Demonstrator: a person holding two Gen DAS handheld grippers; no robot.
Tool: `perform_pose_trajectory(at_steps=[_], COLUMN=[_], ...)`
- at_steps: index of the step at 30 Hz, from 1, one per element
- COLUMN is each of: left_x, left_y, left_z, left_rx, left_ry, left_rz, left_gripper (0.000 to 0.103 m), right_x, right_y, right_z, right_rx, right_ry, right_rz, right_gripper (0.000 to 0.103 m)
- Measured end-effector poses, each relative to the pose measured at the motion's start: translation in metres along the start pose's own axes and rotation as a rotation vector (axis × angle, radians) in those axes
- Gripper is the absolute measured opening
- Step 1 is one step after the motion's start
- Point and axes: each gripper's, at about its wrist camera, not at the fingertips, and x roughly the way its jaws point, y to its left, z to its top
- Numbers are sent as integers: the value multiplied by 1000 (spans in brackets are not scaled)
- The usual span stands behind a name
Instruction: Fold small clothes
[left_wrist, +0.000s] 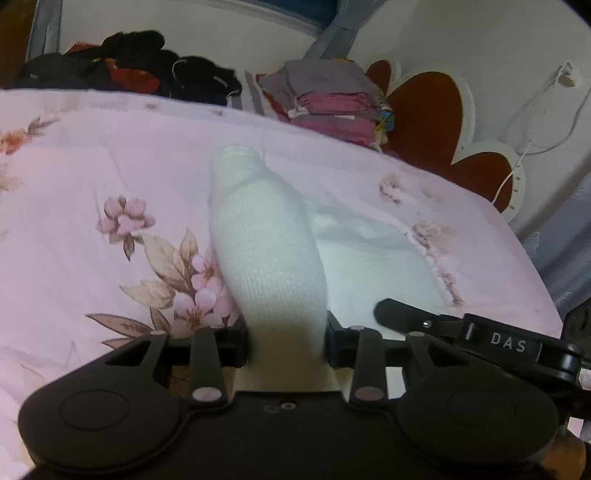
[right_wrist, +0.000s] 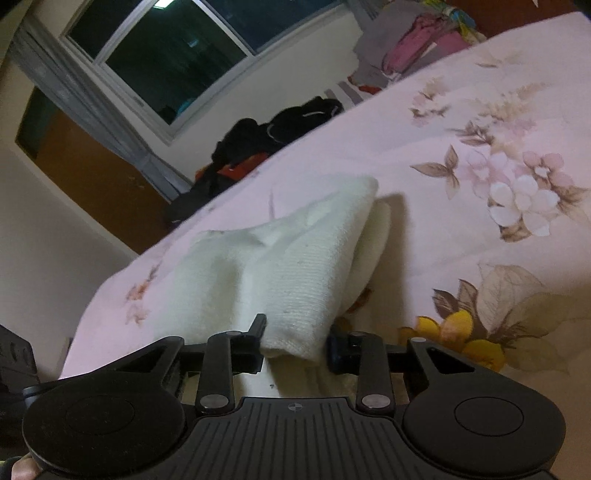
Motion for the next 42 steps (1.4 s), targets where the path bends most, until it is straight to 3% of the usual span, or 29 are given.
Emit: perform_pose_trajectory(at_steps=[6, 12, 26, 33, 35, 38, 42], left_x=[-40, -88, -185, -173, -167, -163, -164], left_y=[16, 62, 251, 319, 332, 340, 345], left_z=[7, 13, 26, 9, -1, -4, -1], left_rx=[16, 14, 6, -20, -21, -38, -36], left_ry=[-40, -80, -98, -54, -47, -45, -24], left_rz=[10, 31, 65, 116, 127, 124, 113], left_gripper=[36, 36, 36, 39, 46, 64, 67], right_x=[5, 25, 131, 195, 209, 216, 215], right_y=[49, 112, 283, 305, 302, 293, 290], right_z=[-4, -22, -114, -146, -149, -153, -153], right_rx=[-13, -35, -42, -62, -62, -54, -31], right_ry=[-15, -9, 3, 74, 87, 99, 101], right_rz=[49, 97, 123, 79, 48, 12, -12], right_gripper=[31, 31, 31, 31, 31, 31, 34])
